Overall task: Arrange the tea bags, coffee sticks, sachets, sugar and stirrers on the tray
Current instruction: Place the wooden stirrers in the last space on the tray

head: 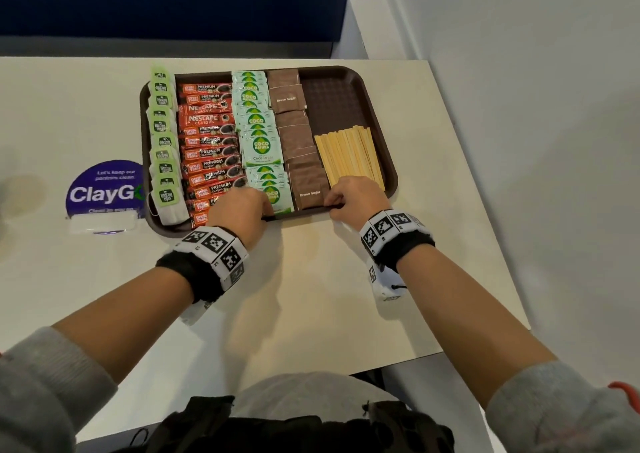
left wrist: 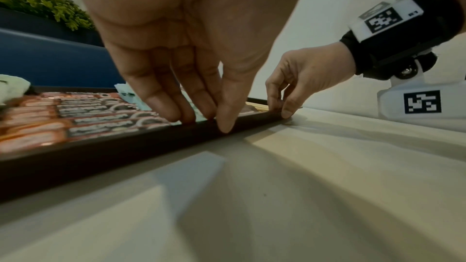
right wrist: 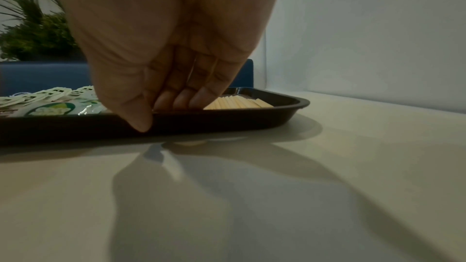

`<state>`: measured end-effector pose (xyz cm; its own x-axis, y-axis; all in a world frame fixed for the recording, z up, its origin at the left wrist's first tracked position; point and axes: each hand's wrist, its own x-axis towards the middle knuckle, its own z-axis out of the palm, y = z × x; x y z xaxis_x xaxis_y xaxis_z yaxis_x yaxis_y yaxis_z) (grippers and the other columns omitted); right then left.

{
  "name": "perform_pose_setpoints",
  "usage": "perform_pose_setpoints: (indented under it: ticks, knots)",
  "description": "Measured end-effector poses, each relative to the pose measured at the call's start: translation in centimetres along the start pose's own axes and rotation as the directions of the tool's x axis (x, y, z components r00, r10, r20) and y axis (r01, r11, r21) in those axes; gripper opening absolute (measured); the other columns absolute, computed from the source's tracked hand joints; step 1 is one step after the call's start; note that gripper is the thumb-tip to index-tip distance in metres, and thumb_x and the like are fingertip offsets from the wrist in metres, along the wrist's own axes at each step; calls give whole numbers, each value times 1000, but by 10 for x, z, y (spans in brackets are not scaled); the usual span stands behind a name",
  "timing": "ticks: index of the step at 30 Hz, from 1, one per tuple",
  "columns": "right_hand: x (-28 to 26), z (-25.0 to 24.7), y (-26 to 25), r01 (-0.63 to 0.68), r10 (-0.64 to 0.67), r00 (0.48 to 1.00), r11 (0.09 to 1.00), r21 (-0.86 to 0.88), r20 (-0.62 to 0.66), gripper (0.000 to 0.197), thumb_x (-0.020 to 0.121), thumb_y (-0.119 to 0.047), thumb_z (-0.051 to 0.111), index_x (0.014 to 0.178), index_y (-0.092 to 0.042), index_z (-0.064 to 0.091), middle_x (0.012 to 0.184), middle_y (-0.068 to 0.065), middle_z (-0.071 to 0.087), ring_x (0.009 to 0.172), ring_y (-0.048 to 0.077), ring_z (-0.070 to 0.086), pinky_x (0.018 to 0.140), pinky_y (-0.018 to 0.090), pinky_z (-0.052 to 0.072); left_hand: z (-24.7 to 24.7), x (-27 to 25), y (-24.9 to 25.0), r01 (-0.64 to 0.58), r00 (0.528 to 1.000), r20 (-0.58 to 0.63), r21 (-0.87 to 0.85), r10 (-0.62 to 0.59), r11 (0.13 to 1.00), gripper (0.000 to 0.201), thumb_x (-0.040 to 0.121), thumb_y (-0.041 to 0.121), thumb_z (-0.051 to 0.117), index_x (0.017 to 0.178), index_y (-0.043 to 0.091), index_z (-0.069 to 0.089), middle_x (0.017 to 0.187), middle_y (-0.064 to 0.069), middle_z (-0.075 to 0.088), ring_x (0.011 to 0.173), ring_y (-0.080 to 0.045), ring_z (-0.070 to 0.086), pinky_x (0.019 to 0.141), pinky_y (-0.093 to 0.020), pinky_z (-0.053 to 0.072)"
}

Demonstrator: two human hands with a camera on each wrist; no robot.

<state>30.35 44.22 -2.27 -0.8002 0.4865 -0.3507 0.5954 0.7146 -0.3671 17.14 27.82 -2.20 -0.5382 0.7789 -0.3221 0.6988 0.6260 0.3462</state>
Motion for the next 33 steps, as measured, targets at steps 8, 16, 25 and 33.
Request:
perform_pose_setpoints:
  ticks: [8,16,25,33]
  knots:
    - [-6,-18,58,-59,62,995,997,39,-80,16,78,-15,69,93,-18,73,100,-2,66,94,16,62,85,34,52,9,11,27,24,998,-65,-13,-25,1000,25,85,7,63,106,18,72,108,-5,70,103,-26,62,90,-37,50]
    - [-5,-33,101,-105,113,984,992,65,-139,17,79,-13,68,95,-17,72,102,-1,67,96,16,61,85,33,52,19,36,69,36,997,-74,-31,-38,999,24,84,7,65,103,20,72,105,-4,70,100,-27,63,88,-40,52]
    - [-2,-49,135,-144,157,972,986,87,-176,17,83,-14,67,99,-16,72,105,-1,67,97,16,61,80,26,48,25,60,103,28,998,-60,-47,-31,999,24,85,7,63,102,20,72,105,-4,70,101,-28,63,87,-40,52]
    - [-3,-51,144,-148,162,967,986,81,-197,18,85,-14,65,100,-18,73,105,-1,67,97,16,61,79,26,48,26,67,111,25,999,-37,-5,-25,1000,25,85,10,63,105,22,71,108,-5,69,102,-29,62,88,-43,52]
